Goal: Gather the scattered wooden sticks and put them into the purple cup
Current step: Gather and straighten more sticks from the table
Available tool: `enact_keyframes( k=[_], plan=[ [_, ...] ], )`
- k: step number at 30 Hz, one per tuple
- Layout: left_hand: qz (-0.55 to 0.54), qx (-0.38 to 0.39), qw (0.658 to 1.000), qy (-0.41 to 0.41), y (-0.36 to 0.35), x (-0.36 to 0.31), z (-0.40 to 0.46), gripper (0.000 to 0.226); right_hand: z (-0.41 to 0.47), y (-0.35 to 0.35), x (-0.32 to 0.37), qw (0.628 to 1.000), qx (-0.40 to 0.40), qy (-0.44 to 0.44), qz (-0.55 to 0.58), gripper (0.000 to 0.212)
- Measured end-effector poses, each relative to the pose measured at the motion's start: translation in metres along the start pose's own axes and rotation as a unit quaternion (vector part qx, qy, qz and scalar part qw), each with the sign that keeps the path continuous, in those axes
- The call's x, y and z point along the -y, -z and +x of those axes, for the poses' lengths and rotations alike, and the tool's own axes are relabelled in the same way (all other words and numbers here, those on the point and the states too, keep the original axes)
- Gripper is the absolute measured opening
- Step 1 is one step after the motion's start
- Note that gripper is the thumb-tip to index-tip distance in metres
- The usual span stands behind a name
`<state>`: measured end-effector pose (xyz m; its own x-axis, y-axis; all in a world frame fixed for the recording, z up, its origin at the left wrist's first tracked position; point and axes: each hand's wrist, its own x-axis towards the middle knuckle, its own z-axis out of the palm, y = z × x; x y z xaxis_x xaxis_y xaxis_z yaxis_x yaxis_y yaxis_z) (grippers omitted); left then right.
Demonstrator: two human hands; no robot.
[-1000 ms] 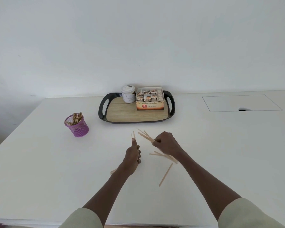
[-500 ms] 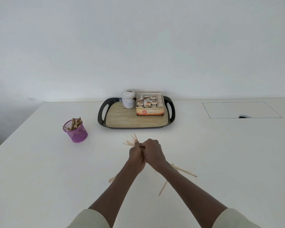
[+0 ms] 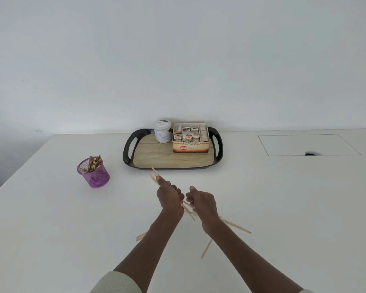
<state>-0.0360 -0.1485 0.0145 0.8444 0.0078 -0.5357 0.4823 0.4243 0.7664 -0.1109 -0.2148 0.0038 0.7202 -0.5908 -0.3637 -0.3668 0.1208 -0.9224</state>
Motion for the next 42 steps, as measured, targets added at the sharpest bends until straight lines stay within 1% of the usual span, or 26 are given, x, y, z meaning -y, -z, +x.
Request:
enact_keyframes(
  k=[1, 2, 3, 4, 5, 6, 7, 10, 12, 14, 19, 21, 23, 25, 27, 30, 31, 34, 38, 39, 40, 42],
  plan=[
    [0.012, 0.007, 1.000, -0.018, -0.002, 0.000, -0.003, 0.047, -0.001, -0.001, -0.001, 0.996, 0.034, -0.050, 0.071, 0.043],
    [0.023, 0.018, 0.999, -0.039, -0.004, 0.000, -0.007, 0.049, -0.002, -0.001, -0.002, 0.981, 0.074, -0.098, 0.149, 0.047],
    [0.036, 0.031, 0.997, -0.062, -0.005, 0.000, -0.012, 0.050, -0.002, -0.001, -0.001, 0.955, 0.115, -0.141, 0.234, 0.051],
    [0.053, 0.043, 0.994, -0.083, -0.007, 0.001, -0.017, 0.051, -0.003, 0.000, 0.001, 0.921, 0.152, -0.174, 0.313, 0.054],
    [0.073, 0.053, 0.990, -0.107, -0.008, 0.002, -0.023, 0.051, -0.004, 0.000, 0.003, 0.890, 0.179, -0.195, 0.371, 0.057],
    [0.093, 0.061, 0.985, -0.135, -0.010, 0.003, -0.029, 0.050, -0.003, 0.000, 0.005, 0.868, 0.197, -0.206, 0.406, 0.059],
    [0.111, 0.070, 0.977, -0.166, -0.011, 0.005, -0.035, 0.049, -0.002, 0.000, 0.007, 0.854, 0.211, -0.209, 0.428, 0.061],
    [0.151, 0.096, 0.953, -0.243, -0.012, 0.009, -0.052, 0.049, 0.001, -0.002, 0.016, 0.824, 0.257, -0.182, 0.472, 0.066],
    [0.171, 0.106, 0.941, -0.271, -0.013, 0.009, -0.060, 0.051, 0.003, -0.003, 0.021, 0.818, 0.265, -0.162, 0.485, 0.063],
    [0.173, 0.117, 0.937, -0.280, -0.016, 0.005, -0.064, 0.051, 0.006, -0.002, 0.024, 0.812, 0.263, -0.155, 0.497, 0.058],
    [0.177, 0.114, 0.929, -0.306, -0.019, -0.004, -0.068, 0.053, 0.007, -0.003, 0.030, 0.804, 0.287, -0.136, 0.502, 0.060],
    [0.179, 0.118, 0.924, -0.316, -0.020, -0.006, -0.068, 0.045, 0.006, -0.004, 0.031, 0.802, 0.304, -0.119, 0.499, 0.057],
    [0.171, 0.114, 0.925, -0.320, -0.021, -0.009, -0.069, 0.037, 0.004, -0.005, 0.034, 0.806, 0.313, -0.106, 0.490, 0.057],
    [0.152, 0.115, 0.932, -0.307, -0.021, -0.010, -0.069, 0.042, 0.003, -0.006, 0.035, 0.813, 0.308, -0.103, 0.483, 0.058],
    [0.140, 0.121, 0.932, -0.312, -0.018, -0.011, -0.069, 0.047, 0.001, -0.007, 0.036, 0.814, 0.297, -0.107, 0.488, 0.059],
    [0.151, 0.127, 0.920, -0.338, -0.016, -0.012, -0.067, 0.034, -0.001, -0.012, 0.038, 0.819, 0.289, -0.098, 0.486, 0.057],
    [0.158, 0.125, 0.919, -0.338, -0.015, -0.013, -0.066, 0.034, -0.003, -0.015, 0.040, 0.821, 0.290, -0.094, 0.482, 0.057],
    [0.182, 0.119, 0.912, -0.347, -0.011, -0.015, -0.061, 0.047, -0.009, -0.020, 0.046, 0.827, 0.291, -0.093, 0.473, 0.057],
    [0.229, 0.134, 0.883, -0.387, 0.000, -0.019, -0.055, 0.056, -0.018, -0.028, 0.055, 0.827, 0.310, -0.072, 0.463, 0.047],
    [0.241, 0.136, 0.876, -0.394, 0.002, -0.020, -0.054, 0.054, -0.021, -0.031, 0.057, 0.828, 0.310, -0.059, 0.463, 0.045],
    [0.248, 0.135, 0.874, -0.396, 0.004, -0.022, -0.054, 0.047, -0.023, -0.034, 0.058, 0.826, 0.307, -0.055, 0.469, 0.044],
    [0.246, 0.130, 0.882, -0.381, 0.008, -0.026, -0.054, 0.029, -0.029, -0.039, 0.062, 0.821, 0.284, -0.071, 0.489, 0.044]
  ],
)
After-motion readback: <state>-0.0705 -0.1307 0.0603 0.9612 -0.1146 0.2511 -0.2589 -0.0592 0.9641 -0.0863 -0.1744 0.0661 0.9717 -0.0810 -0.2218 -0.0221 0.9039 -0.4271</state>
